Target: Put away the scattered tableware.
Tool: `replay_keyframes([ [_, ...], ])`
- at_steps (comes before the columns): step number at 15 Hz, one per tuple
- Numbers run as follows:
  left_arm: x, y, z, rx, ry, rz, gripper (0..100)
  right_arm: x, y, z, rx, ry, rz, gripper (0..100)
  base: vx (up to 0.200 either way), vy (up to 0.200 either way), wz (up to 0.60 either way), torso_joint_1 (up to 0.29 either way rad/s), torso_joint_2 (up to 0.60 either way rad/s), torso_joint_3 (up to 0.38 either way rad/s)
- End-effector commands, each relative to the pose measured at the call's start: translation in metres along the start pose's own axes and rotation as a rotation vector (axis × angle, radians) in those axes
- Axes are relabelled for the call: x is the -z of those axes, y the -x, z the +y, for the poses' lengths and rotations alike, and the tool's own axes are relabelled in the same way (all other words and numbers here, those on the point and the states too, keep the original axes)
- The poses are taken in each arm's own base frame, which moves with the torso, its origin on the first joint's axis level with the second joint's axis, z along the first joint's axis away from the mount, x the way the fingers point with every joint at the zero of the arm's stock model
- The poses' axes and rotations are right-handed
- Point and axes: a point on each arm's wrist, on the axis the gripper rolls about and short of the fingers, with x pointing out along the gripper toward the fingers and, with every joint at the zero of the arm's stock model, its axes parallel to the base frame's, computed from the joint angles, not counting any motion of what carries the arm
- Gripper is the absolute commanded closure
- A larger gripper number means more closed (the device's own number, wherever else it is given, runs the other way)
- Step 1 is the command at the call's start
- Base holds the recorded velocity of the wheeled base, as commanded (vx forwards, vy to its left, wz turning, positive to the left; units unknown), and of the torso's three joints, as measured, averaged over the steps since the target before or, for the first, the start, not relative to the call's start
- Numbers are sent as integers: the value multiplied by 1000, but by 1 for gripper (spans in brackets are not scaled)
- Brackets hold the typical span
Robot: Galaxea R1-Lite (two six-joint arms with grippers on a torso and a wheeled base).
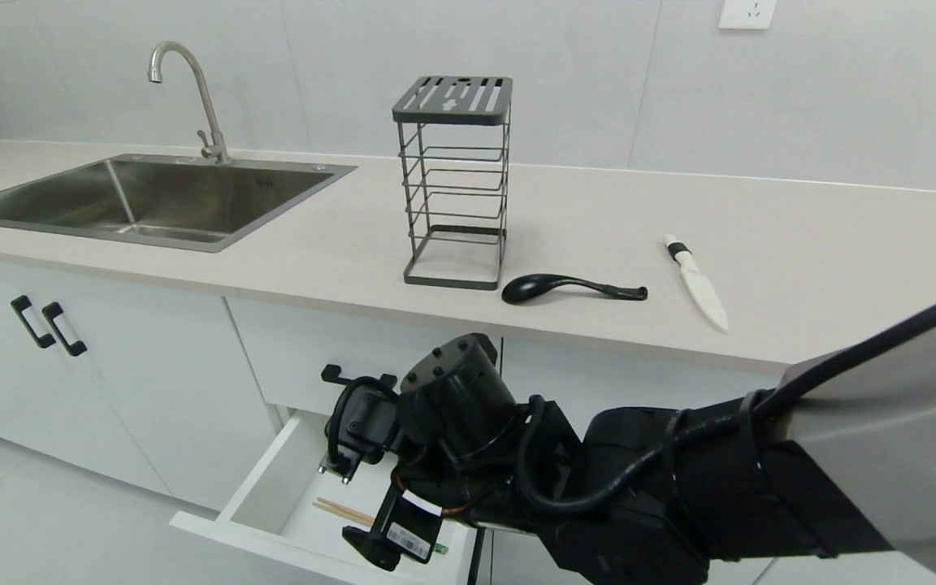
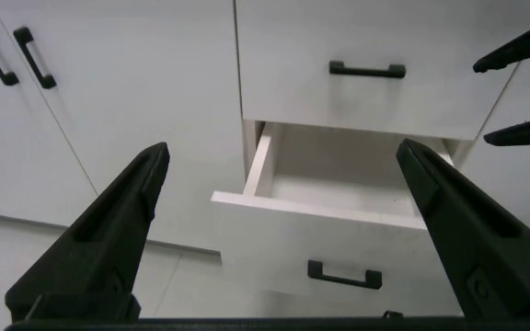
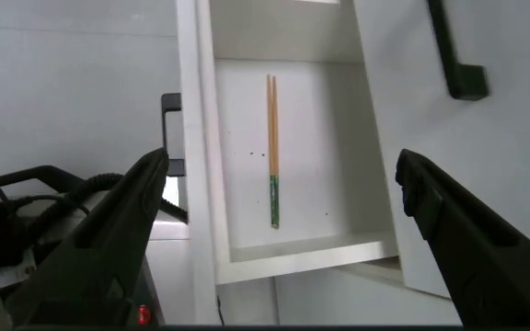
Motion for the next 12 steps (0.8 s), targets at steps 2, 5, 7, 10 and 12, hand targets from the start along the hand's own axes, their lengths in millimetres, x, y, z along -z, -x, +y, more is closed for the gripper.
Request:
replay_keyframes([
  [2, 0, 0, 0, 1, 0, 1, 0, 0, 0, 1, -3, -1, -1, 0, 0, 0, 0, 241, -466, -266],
  [5, 0, 0, 0, 1, 0, 1, 0, 0, 0, 1, -3, -3, 0, 0, 0, 0, 0, 220, -489, -264],
  [7, 0, 0, 0, 1, 0, 1, 0, 0, 0, 2, -6, -2, 3, 0, 0, 0, 0, 222, -486, -266],
  [10, 0, 0, 0, 1, 0, 1, 0, 2, 0, 4, -10, -2, 10, 0, 0, 0, 0, 229, -509, -274],
  [12, 0, 0, 0, 1, 0, 1, 0, 3, 0, 4, -11, -3, 14, 0, 0, 0, 0, 237, -513, -268],
])
